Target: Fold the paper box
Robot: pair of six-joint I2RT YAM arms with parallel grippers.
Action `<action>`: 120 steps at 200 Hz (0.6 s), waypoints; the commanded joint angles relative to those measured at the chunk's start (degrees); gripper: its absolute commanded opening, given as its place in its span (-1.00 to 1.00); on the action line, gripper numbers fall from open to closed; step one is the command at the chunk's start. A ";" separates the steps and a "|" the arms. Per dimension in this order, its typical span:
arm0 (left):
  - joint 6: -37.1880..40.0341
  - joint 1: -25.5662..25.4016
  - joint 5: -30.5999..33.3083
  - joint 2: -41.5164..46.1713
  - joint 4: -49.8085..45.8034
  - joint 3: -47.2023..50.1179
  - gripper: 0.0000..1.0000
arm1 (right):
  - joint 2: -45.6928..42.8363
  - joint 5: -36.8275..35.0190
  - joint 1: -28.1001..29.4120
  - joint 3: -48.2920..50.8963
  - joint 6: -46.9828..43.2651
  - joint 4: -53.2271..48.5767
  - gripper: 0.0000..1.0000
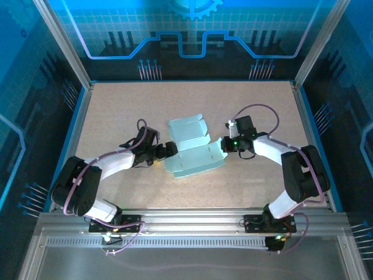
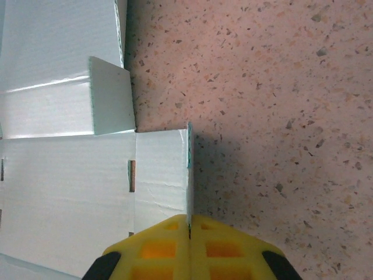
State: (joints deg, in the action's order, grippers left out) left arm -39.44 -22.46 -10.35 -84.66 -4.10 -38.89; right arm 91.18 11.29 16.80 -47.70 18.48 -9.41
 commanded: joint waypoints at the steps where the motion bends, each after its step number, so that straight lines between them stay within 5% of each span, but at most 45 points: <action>1: -4.05 -1.68 -1.92 -0.07 1.05 1.28 0.76 | -1.91 -1.84 1.02 0.85 1.08 -0.88 -0.94; 32: -5.90 -3.03 -1.86 -0.25 1.93 2.08 0.41 | -2.24 -2.65 1.00 1.20 1.33 -1.05 -0.94; 102: -5.76 -4.15 -1.88 0.90 0.33 1.13 -0.72 | -3.13 -3.11 1.40 2.07 1.76 -0.96 -0.96; 120: -5.21 -4.78 -1.57 1.16 -0.93 0.05 -0.79 | -3.31 -3.54 1.84 2.23 1.80 -0.88 -0.95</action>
State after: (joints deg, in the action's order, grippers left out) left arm -45.06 -26.02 -11.35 -84.68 -3.20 -37.32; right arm 89.54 8.19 17.34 -46.48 19.53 -9.80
